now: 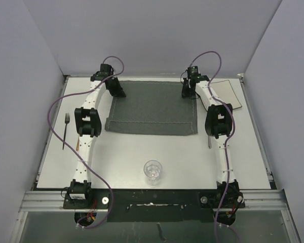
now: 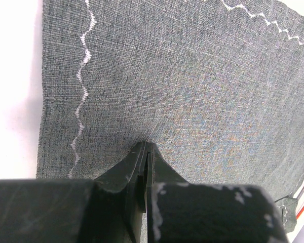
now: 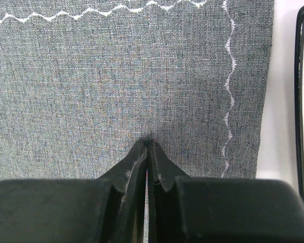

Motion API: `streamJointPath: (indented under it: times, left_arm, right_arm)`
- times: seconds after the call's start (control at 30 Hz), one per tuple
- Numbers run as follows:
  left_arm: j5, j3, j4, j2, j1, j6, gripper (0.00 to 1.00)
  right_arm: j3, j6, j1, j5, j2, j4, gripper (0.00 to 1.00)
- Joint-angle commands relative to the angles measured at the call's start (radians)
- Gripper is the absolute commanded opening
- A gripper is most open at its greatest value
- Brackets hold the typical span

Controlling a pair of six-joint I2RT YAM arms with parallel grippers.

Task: Set the dinner table for one person
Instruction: Flatten out the napkin at the center of the board.

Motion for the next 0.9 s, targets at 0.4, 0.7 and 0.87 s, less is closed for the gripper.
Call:
streamJointPath:
  times: [0.4, 0.7, 0.87]
  left_arm:
    - [-0.061, -0.133, 0.027, 0.034, 0.008, 0.015, 0.0]
    - [-0.055, -0.132, 0.023, 0.024, 0.009, 0.01, 0.0]
    - [-0.025, -0.129, 0.021, 0.006, 0.014, 0.008, 0.0]
  right_arm:
    - [0.099, -0.01, -0.055, -0.135, 0.091, -0.002, 0.01]
    - [0.077, -0.016, -0.06, -0.209, 0.084, 0.022, 0.01]
    - [0.067, -0.02, -0.065, -0.209, 0.026, 0.01, 0.15]
